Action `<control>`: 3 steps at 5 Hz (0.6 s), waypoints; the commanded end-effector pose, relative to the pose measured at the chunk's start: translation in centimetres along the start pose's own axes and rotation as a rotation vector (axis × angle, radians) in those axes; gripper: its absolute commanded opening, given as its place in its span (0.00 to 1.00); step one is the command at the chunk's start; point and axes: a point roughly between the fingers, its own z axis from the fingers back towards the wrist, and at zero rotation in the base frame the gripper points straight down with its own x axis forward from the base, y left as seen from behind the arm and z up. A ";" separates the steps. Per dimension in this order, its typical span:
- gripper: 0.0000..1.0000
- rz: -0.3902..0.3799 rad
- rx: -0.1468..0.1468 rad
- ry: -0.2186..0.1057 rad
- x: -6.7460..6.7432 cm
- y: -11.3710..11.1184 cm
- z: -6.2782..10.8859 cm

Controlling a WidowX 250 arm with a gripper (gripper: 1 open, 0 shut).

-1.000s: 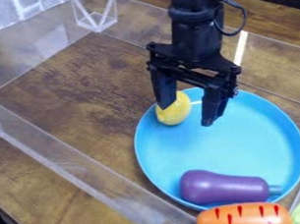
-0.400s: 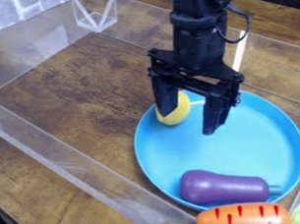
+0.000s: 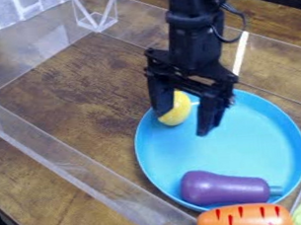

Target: Remove the carrot from the blue tray and put it on the table

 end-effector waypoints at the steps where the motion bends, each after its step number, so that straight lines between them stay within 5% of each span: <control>1: 1.00 -0.006 -0.005 -0.103 1.7 2.2 3.8; 3: 1.00 -0.046 -0.034 -0.106 0.7 2.5 4.7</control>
